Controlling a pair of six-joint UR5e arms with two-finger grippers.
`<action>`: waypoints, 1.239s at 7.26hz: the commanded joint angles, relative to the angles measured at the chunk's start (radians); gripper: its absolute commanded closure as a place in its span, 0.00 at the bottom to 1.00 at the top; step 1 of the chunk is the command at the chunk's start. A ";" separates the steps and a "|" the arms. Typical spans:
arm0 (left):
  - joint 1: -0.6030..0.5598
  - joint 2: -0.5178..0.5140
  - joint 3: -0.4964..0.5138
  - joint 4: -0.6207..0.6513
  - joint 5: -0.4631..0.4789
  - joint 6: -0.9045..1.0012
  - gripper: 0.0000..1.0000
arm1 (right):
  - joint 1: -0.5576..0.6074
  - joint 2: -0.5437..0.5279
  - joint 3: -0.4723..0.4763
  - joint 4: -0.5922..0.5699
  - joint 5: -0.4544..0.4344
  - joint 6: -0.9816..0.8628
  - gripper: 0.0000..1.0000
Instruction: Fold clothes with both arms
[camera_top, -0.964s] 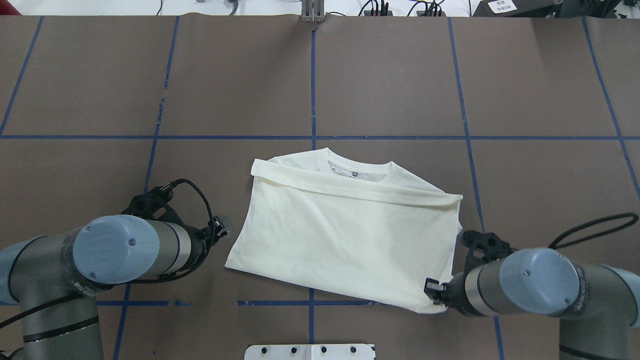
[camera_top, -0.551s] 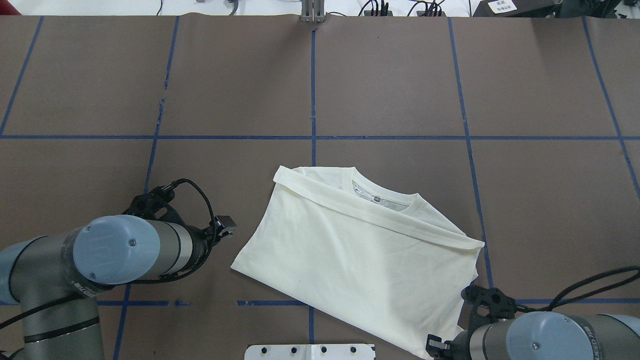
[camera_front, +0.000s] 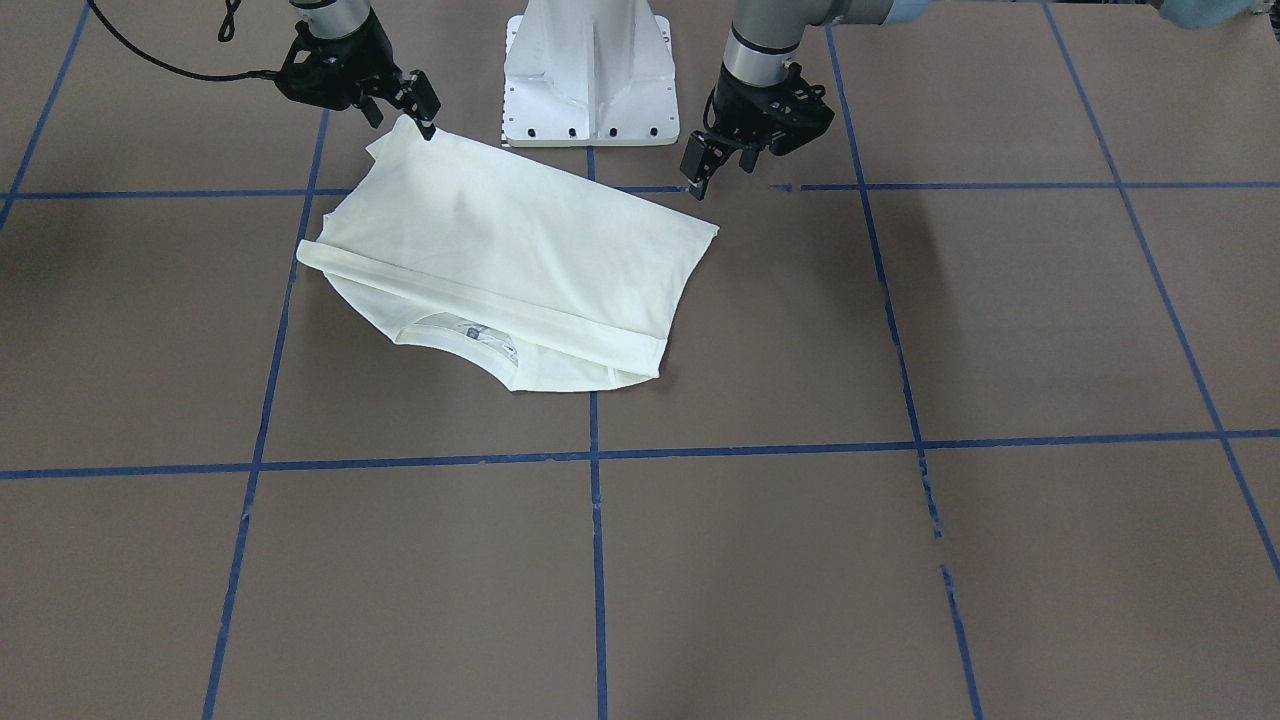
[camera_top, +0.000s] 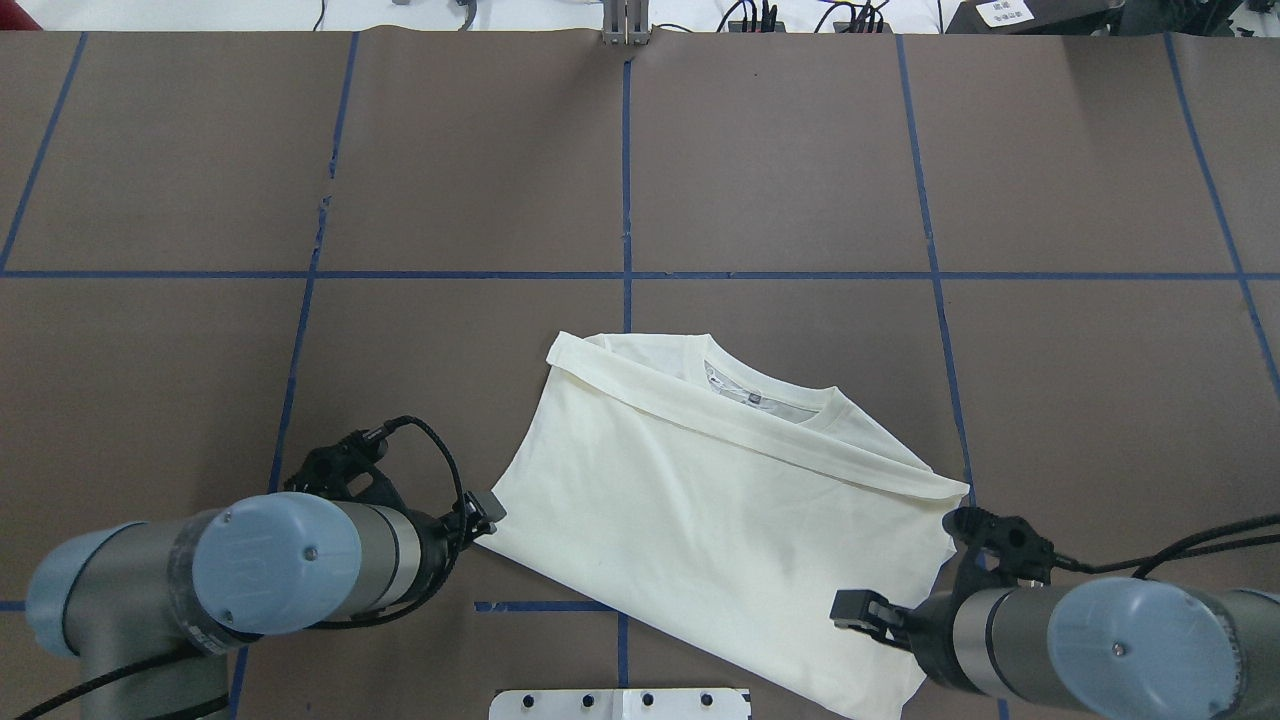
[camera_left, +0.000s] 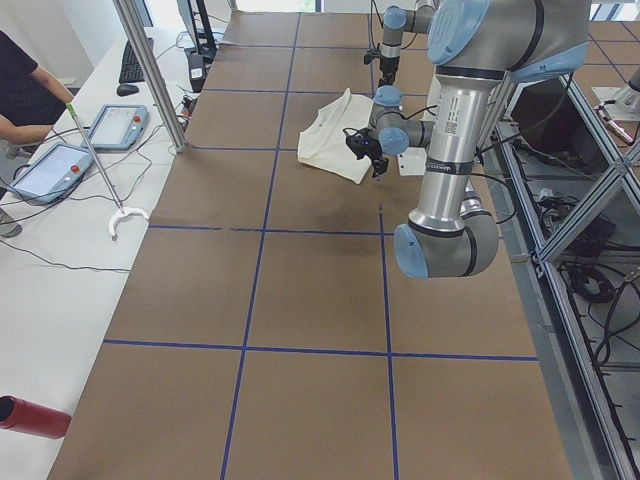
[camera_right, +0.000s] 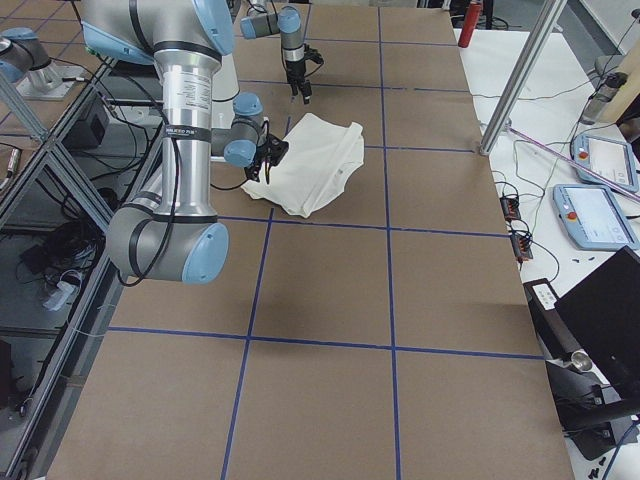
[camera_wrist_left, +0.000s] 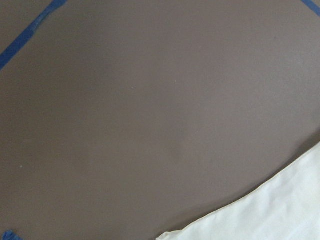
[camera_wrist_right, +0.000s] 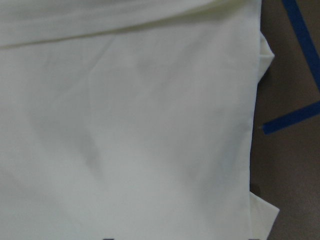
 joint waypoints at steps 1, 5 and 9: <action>0.027 -0.048 0.093 -0.003 0.002 -0.016 0.00 | 0.129 0.067 -0.003 0.004 0.027 -0.008 0.00; -0.031 -0.074 0.133 -0.015 0.057 0.020 0.04 | 0.175 0.093 -0.007 0.004 0.047 -0.031 0.00; -0.045 -0.105 0.212 -0.049 0.057 0.032 0.11 | 0.181 0.093 -0.007 0.004 0.047 -0.031 0.00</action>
